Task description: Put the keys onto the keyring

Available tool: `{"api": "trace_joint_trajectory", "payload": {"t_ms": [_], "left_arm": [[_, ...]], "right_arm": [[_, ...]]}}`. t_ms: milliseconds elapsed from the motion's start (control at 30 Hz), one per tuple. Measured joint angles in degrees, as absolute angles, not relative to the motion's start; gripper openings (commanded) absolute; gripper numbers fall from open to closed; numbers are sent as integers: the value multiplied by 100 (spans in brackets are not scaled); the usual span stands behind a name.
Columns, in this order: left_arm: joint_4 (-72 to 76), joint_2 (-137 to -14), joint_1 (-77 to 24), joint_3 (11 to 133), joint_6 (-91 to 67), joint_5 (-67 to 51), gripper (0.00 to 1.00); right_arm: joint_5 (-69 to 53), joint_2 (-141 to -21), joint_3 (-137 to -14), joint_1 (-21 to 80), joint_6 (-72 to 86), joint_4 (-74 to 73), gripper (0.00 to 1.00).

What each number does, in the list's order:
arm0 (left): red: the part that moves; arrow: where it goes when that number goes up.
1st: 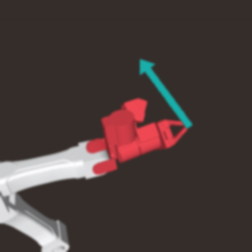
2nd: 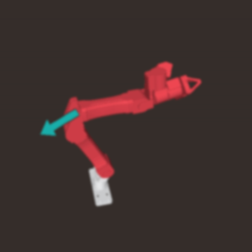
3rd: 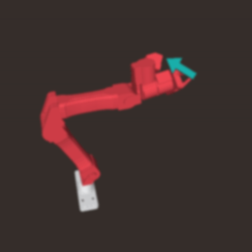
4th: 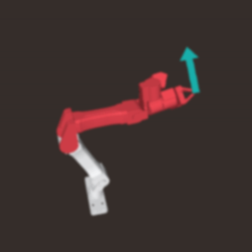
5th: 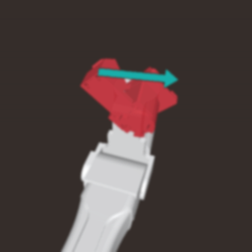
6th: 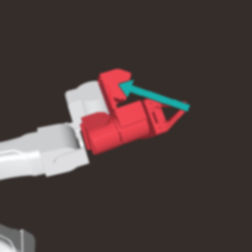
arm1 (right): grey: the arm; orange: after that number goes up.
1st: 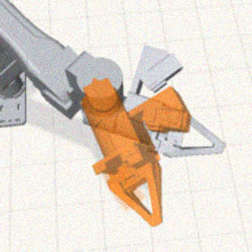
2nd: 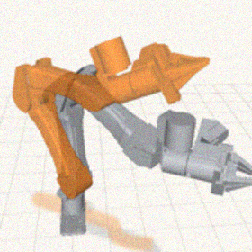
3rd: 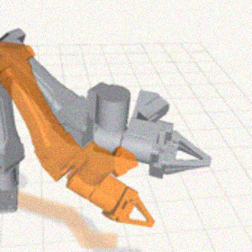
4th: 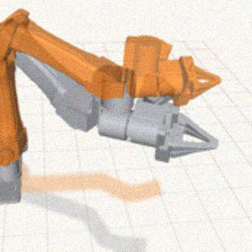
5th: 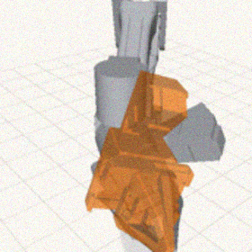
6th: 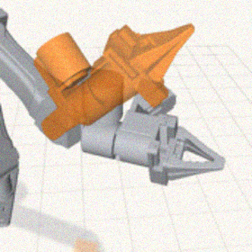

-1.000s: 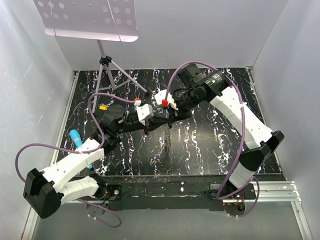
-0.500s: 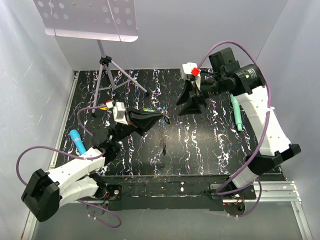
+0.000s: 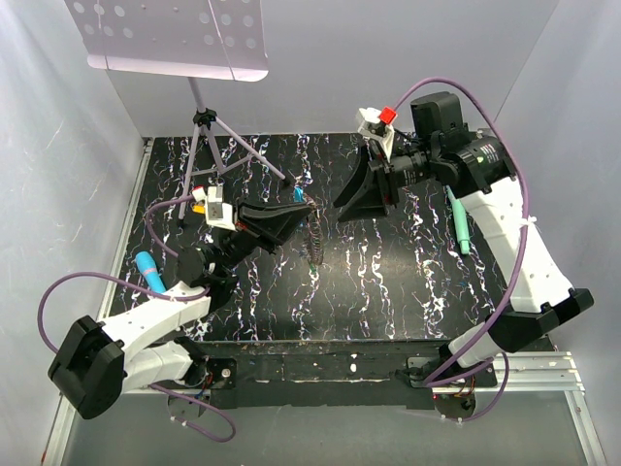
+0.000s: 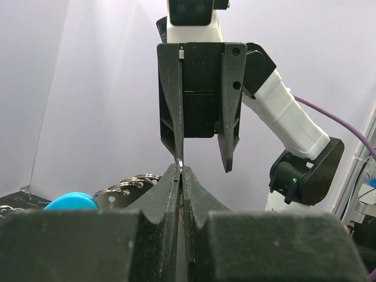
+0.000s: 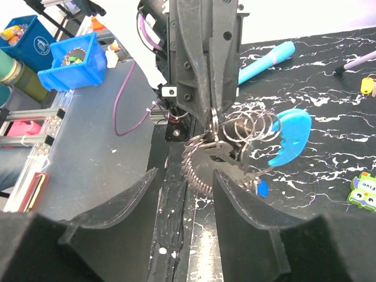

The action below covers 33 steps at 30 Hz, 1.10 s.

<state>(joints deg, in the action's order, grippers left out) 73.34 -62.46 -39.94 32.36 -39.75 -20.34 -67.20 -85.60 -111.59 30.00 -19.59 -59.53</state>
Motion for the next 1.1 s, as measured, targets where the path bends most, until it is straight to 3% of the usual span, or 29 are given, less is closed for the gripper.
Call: {"api": "trace_joint_trajectory", "payload": {"t_ms": [533, 633, 833, 1100], "left_arm": [[7376, -6342, -3994, 3326, -4125, -2038, 0], [7376, -6357, -3994, 3330, -4136, -2036, 0], [7378, -6357, -3994, 3339, -4136, -2032, 0], [7378, -6357, -3992, 3339, -4136, -2005, 0]], "right_arm": [[-6418, -8890, -11161, 3166, -1387, -5157, 37], [-6418, -8890, -11161, 3205, -1380, -5133, 31], [-6418, -8890, -11161, 3280, -1415, -5120, 3], [-6423, -8890, -11161, 3306, -1476, -5124, 1]]}}
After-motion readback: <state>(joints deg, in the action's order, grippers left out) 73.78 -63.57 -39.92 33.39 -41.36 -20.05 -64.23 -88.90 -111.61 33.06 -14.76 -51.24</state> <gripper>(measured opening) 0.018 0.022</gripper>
